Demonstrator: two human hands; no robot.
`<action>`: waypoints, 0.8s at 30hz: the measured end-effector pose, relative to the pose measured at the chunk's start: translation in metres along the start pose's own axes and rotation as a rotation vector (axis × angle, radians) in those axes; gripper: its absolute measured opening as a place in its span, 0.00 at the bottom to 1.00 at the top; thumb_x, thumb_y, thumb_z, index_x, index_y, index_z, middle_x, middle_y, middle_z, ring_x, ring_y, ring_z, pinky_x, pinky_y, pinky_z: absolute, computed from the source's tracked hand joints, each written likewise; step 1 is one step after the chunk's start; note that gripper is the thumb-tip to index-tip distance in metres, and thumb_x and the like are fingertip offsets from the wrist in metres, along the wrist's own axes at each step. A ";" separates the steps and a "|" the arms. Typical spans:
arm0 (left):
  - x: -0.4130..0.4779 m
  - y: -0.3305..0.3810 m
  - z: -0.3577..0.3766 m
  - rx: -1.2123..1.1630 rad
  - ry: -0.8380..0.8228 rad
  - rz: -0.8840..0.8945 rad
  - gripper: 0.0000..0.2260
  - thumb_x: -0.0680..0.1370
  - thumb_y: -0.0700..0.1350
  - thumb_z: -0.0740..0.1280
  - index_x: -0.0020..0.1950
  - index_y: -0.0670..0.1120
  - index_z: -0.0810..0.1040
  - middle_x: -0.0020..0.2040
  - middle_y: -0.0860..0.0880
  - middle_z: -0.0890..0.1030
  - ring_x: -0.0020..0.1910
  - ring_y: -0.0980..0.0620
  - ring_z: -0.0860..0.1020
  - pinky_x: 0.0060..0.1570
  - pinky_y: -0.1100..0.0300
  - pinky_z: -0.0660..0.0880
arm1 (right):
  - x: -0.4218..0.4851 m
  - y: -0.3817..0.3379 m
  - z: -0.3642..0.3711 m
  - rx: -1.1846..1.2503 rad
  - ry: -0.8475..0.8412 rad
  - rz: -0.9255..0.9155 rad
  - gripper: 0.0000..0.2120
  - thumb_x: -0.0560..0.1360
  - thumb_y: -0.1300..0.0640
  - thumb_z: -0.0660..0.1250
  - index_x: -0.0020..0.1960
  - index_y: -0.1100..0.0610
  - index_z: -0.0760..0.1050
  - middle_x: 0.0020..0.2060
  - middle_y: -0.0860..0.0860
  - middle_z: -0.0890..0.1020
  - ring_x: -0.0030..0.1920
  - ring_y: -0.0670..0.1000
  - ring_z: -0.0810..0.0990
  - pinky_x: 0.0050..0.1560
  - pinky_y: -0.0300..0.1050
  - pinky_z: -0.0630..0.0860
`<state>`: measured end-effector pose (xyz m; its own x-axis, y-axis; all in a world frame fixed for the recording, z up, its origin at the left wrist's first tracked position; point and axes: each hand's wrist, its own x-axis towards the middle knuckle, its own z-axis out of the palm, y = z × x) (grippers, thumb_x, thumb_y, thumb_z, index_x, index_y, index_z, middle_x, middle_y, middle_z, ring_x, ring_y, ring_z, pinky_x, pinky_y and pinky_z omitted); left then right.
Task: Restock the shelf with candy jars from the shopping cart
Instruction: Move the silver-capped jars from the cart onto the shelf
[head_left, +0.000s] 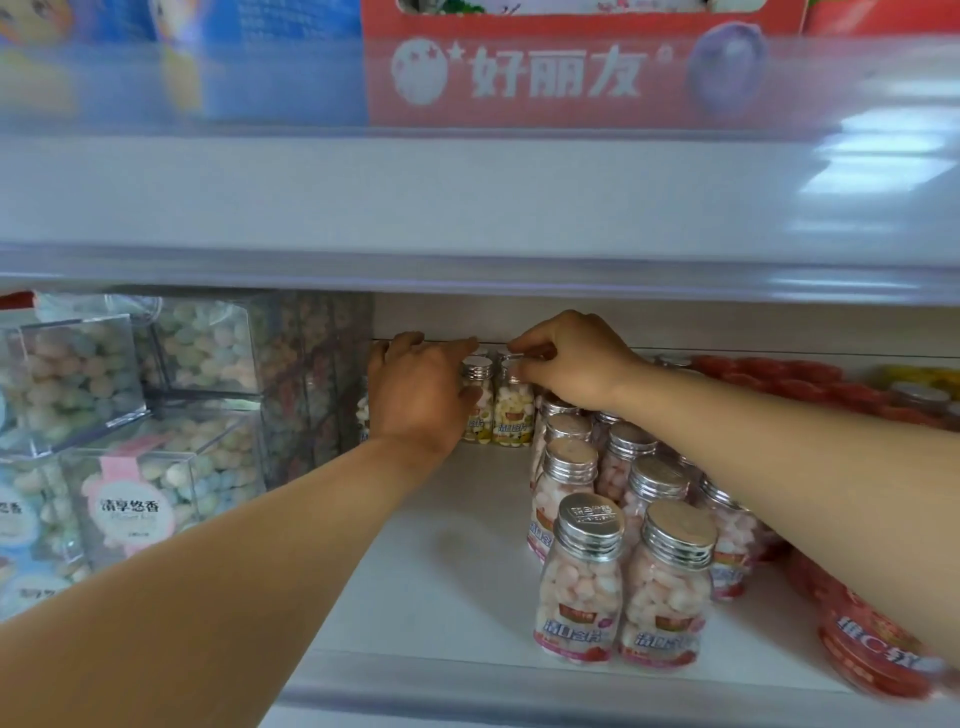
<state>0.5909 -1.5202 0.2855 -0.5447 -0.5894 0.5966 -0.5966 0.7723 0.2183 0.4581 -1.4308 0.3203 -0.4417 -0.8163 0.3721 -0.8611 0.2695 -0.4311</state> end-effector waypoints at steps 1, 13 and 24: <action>-0.002 0.000 -0.002 -0.011 -0.001 0.008 0.23 0.79 0.51 0.65 0.73 0.56 0.67 0.67 0.50 0.75 0.73 0.47 0.61 0.68 0.55 0.54 | -0.003 0.000 -0.001 0.010 -0.006 -0.003 0.18 0.75 0.51 0.71 0.63 0.53 0.78 0.61 0.51 0.80 0.62 0.51 0.77 0.64 0.45 0.72; -0.059 0.014 -0.051 -0.321 0.023 0.026 0.15 0.77 0.45 0.66 0.64 0.49 0.78 0.58 0.44 0.82 0.58 0.42 0.77 0.56 0.51 0.74 | -0.078 -0.037 -0.034 0.122 0.013 -0.127 0.13 0.79 0.51 0.64 0.61 0.52 0.80 0.59 0.46 0.81 0.60 0.44 0.77 0.58 0.35 0.68; -0.209 -0.018 -0.143 -0.628 -0.031 -0.118 0.08 0.78 0.42 0.64 0.50 0.55 0.78 0.43 0.59 0.80 0.42 0.61 0.77 0.38 0.67 0.73 | -0.210 -0.134 -0.014 0.279 0.059 -0.435 0.10 0.78 0.53 0.63 0.50 0.50 0.83 0.41 0.38 0.80 0.44 0.40 0.78 0.44 0.33 0.72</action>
<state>0.7995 -1.3771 0.2678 -0.5187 -0.6786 0.5200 -0.1997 0.6876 0.6981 0.6626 -1.2883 0.3114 -0.0783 -0.7901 0.6079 -0.8721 -0.2411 -0.4258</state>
